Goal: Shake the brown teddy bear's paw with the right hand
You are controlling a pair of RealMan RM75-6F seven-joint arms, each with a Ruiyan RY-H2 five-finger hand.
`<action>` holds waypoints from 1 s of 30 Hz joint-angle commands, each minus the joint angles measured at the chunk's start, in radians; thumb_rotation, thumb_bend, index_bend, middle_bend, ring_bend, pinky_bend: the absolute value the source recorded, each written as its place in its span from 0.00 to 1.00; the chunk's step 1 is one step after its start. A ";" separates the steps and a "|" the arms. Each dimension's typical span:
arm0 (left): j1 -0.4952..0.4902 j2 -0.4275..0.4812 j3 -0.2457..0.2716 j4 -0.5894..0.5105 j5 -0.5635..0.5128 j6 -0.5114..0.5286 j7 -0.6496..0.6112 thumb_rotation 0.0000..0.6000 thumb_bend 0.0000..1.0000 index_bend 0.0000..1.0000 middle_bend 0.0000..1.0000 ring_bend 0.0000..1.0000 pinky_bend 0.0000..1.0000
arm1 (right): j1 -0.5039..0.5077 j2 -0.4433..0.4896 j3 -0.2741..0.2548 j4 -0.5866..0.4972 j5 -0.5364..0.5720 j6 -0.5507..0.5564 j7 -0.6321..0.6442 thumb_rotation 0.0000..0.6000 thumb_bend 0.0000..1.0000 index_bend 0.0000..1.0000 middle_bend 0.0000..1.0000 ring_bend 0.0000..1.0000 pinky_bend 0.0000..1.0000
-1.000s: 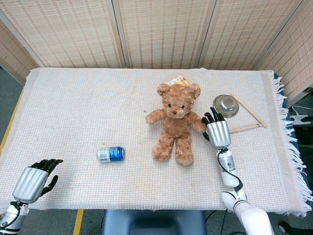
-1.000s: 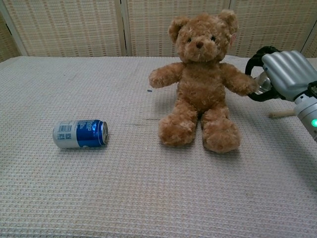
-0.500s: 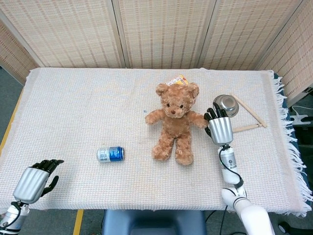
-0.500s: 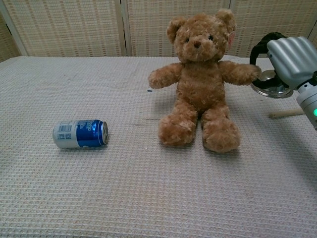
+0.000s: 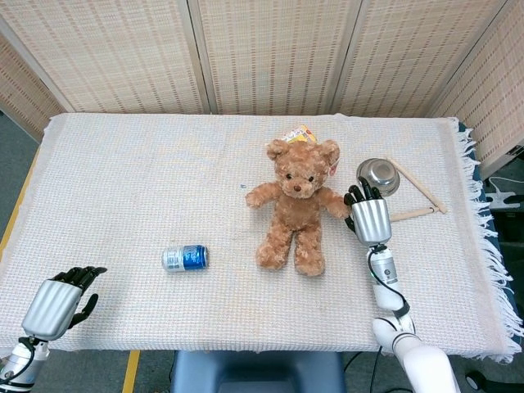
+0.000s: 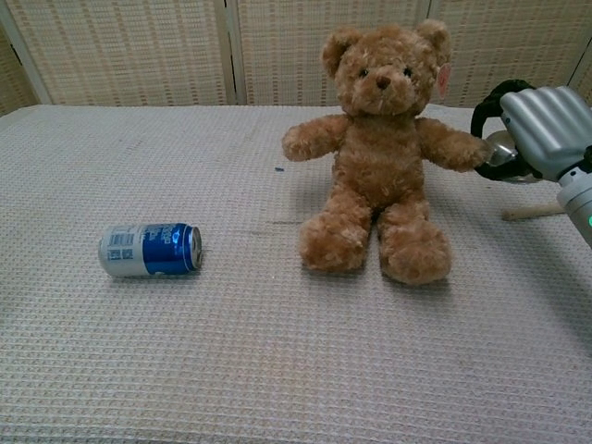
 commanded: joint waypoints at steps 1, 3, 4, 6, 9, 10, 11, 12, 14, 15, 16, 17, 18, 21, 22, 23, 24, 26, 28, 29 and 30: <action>0.000 0.000 0.000 0.000 0.000 -0.001 0.000 1.00 0.44 0.27 0.33 0.35 0.57 | 0.007 0.004 0.006 0.002 0.006 0.011 0.001 1.00 0.22 0.60 0.38 0.17 0.39; 0.000 0.000 0.000 -0.001 0.000 -0.002 0.001 1.00 0.43 0.27 0.33 0.35 0.57 | 0.014 0.009 0.014 -0.001 0.013 0.024 0.001 1.00 0.22 0.60 0.38 0.17 0.39; 0.000 0.000 0.001 -0.001 0.000 -0.001 0.001 1.00 0.43 0.27 0.33 0.35 0.57 | 0.017 0.012 0.017 -0.003 0.016 0.030 0.000 1.00 0.22 0.60 0.38 0.17 0.39; -0.001 0.000 0.001 -0.001 0.000 -0.002 0.002 1.00 0.43 0.27 0.33 0.35 0.57 | 0.022 0.017 0.023 -0.009 0.021 0.043 -0.002 1.00 0.22 0.60 0.38 0.17 0.39; -0.001 -0.001 0.001 -0.002 0.000 -0.004 0.005 1.00 0.43 0.27 0.33 0.35 0.57 | 0.024 0.024 0.026 -0.020 0.024 0.055 -0.001 1.00 0.22 0.60 0.38 0.17 0.39; -0.001 -0.001 0.001 -0.002 0.000 -0.005 0.005 1.00 0.43 0.27 0.33 0.35 0.57 | 0.023 0.025 0.025 -0.023 0.024 0.055 0.000 1.00 0.22 0.60 0.38 0.17 0.39; -0.002 -0.001 0.001 -0.002 0.000 -0.005 0.006 1.00 0.44 0.26 0.33 0.35 0.57 | 0.022 0.025 0.024 -0.025 0.023 0.054 -0.001 1.00 0.22 0.60 0.38 0.17 0.39; -0.002 0.000 0.001 -0.002 0.000 -0.005 0.006 1.00 0.44 0.27 0.33 0.35 0.57 | 0.019 0.025 0.020 -0.026 0.022 0.052 -0.002 1.00 0.22 0.60 0.38 0.17 0.39; -0.002 0.000 0.001 -0.002 0.000 -0.005 0.006 1.00 0.44 0.27 0.33 0.35 0.57 | 0.015 0.023 0.015 -0.027 0.020 0.042 -0.003 1.00 0.22 0.60 0.38 0.17 0.39; -0.001 0.001 0.001 -0.003 0.000 -0.004 0.006 1.00 0.44 0.27 0.33 0.35 0.57 | 0.012 0.021 0.012 -0.027 0.020 0.034 -0.002 1.00 0.22 0.60 0.38 0.17 0.39; -0.001 0.001 0.001 -0.002 0.000 -0.004 0.005 1.00 0.44 0.27 0.33 0.35 0.57 | 0.010 0.018 0.010 -0.026 0.020 0.027 -0.002 1.00 0.22 0.60 0.38 0.17 0.39; -0.001 0.001 0.001 -0.002 0.000 -0.003 0.005 1.00 0.44 0.27 0.33 0.35 0.57 | 0.008 0.015 0.008 -0.023 0.020 0.018 -0.002 1.00 0.22 0.60 0.38 0.17 0.39; -0.001 0.001 0.001 -0.002 0.000 -0.003 0.004 1.00 0.44 0.27 0.33 0.35 0.57 | 0.007 0.013 0.006 -0.021 0.020 0.012 -0.001 1.00 0.22 0.60 0.38 0.17 0.39; -0.001 0.001 0.001 -0.001 0.000 -0.003 0.003 1.00 0.44 0.27 0.33 0.35 0.57 | 0.004 0.006 0.001 -0.013 0.019 0.000 0.002 1.00 0.22 0.60 0.38 0.17 0.39; -0.001 0.001 0.001 -0.001 0.000 -0.004 0.003 1.00 0.44 0.27 0.33 0.35 0.57 | 0.003 0.005 0.000 -0.011 0.018 0.000 0.003 1.00 0.22 0.60 0.38 0.17 0.39; -0.001 0.001 0.001 -0.001 0.000 -0.004 0.003 1.00 0.44 0.27 0.33 0.35 0.57 | 0.003 0.005 -0.001 -0.010 0.018 0.001 0.004 1.00 0.22 0.60 0.38 0.17 0.39; -0.002 0.001 0.001 -0.001 0.001 -0.004 0.003 1.00 0.44 0.27 0.33 0.35 0.57 | 0.001 0.005 -0.002 -0.010 0.017 0.005 0.007 1.00 0.22 0.60 0.38 0.17 0.39; -0.001 0.001 0.001 0.000 0.001 -0.003 0.003 1.00 0.44 0.27 0.33 0.35 0.57 | -0.008 0.007 -0.005 -0.017 0.016 0.018 0.014 1.00 0.22 0.60 0.38 0.17 0.39; -0.001 0.000 0.002 0.001 0.001 -0.003 0.004 1.00 0.44 0.27 0.33 0.35 0.57 | -0.024 0.013 -0.009 -0.030 0.013 0.034 0.018 1.00 0.22 0.56 0.38 0.17 0.39; -0.001 0.000 0.002 0.001 0.002 -0.003 0.004 1.00 0.44 0.27 0.33 0.35 0.57 | -0.037 0.017 -0.011 -0.042 0.013 0.042 0.019 1.00 0.22 0.53 0.38 0.17 0.39; -0.001 -0.001 0.002 0.002 0.001 -0.003 0.005 1.00 0.44 0.27 0.33 0.35 0.57 | -0.059 0.026 -0.014 -0.067 0.015 0.045 0.010 1.00 0.22 0.49 0.38 0.17 0.39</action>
